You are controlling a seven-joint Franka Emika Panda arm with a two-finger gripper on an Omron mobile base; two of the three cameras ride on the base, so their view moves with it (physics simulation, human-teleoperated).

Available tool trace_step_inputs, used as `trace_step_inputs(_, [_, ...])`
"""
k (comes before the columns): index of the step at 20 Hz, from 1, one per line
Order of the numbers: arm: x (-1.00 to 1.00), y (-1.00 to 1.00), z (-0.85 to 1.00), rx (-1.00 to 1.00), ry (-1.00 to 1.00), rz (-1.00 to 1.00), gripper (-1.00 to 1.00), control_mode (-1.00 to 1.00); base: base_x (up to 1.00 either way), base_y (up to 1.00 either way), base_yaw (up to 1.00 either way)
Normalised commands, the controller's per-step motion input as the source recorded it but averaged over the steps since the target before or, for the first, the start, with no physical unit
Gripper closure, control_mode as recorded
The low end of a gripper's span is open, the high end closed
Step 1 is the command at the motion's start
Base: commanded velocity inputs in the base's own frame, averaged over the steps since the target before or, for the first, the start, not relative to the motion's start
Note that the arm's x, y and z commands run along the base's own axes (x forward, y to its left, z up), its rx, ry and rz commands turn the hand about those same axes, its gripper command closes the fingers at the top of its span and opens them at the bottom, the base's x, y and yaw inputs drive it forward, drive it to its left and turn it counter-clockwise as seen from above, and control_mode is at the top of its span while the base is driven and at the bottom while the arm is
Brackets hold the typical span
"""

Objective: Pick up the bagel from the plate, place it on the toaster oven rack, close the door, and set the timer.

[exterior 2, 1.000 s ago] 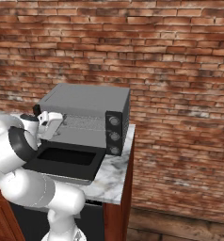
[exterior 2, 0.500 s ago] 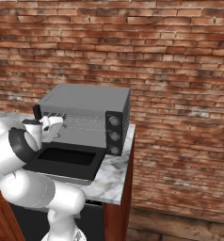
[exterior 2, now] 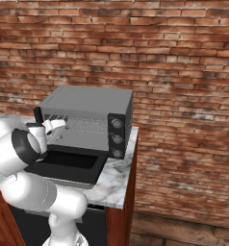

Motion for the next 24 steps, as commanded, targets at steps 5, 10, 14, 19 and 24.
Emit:
trace_step_inputs(5, [0.09,0.00,-0.19,-0.01,-0.04,0.00,-1.00,-1.00,0.00,0.00,0.00])
trace_step_inputs(10, [0.12,0.02,-0.23,-0.02,-0.05,0.00,-1.00,-1.00,0.00,0.00,0.00])
trace_step_inputs(14, [0.13,0.04,-0.20,-0.01,-0.07,0.00,-1.00,-1.00,0.00,0.00,0.00])
trace_step_inputs(19, [0.14,0.03,-0.19,0.00,-0.07,0.00,-1.00,-1.00,0.00,0.00,0.00])
trace_step_inputs(24, [0.20,0.01,-0.20,0.00,-0.02,0.00,-1.00,-1.00,0.00,0.00,0.00])
